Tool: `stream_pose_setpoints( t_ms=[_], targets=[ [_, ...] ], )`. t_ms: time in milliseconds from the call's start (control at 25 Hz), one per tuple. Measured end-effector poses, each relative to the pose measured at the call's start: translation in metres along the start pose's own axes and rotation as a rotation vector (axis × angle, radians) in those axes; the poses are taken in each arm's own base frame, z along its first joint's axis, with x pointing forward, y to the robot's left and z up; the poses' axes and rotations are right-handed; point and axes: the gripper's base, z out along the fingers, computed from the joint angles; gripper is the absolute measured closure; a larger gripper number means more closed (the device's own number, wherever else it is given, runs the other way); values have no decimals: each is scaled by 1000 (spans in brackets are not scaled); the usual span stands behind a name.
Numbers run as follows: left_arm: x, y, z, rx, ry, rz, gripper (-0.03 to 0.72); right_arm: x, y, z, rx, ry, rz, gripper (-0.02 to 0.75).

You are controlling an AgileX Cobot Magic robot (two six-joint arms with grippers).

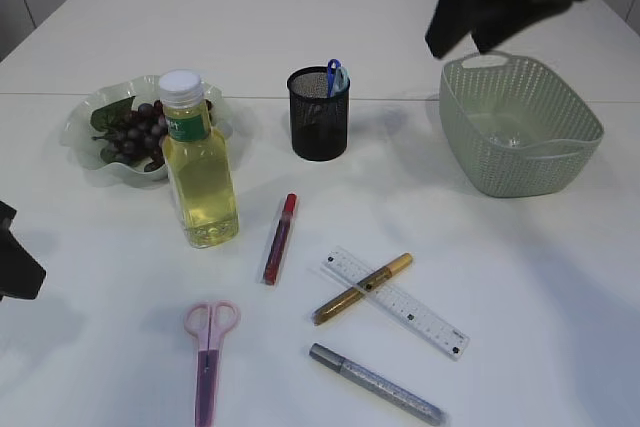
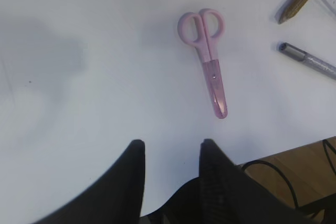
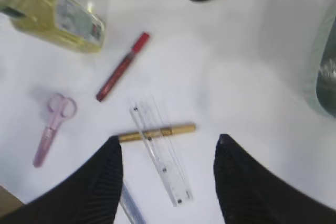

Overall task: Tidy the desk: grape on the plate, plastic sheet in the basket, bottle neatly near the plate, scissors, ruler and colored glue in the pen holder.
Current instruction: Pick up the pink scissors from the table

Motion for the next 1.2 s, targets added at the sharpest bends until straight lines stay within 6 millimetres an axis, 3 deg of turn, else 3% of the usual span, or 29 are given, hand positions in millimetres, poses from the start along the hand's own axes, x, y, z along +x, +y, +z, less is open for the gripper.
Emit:
stream_pose_setpoints(
  t_ms=[200, 360, 480, 720, 1040, 1200],
  targets=[
    [5, -16, 5, 26, 30, 51, 429, 45, -2, 13, 88, 150, 32, 300],
    [16, -45, 14, 5, 48, 108, 429, 79, -2, 22, 93, 242, 49, 300],
    [23, -67, 20, -38, -11, 115, 429, 93, -3, 31, 89, 295, 62, 300],
    [25, -89, 51, -91, -65, -20, 429, 97, -4, 36, 90, 300, 65, 300],
    [25, -81, 117, -216, 65, -187, 428, 96, -4, 36, 89, 288, 66, 300],
    [24, -79, 137, -254, 109, -203, 363, 95, -2, 36, 75, 283, 74, 300]
  ],
)
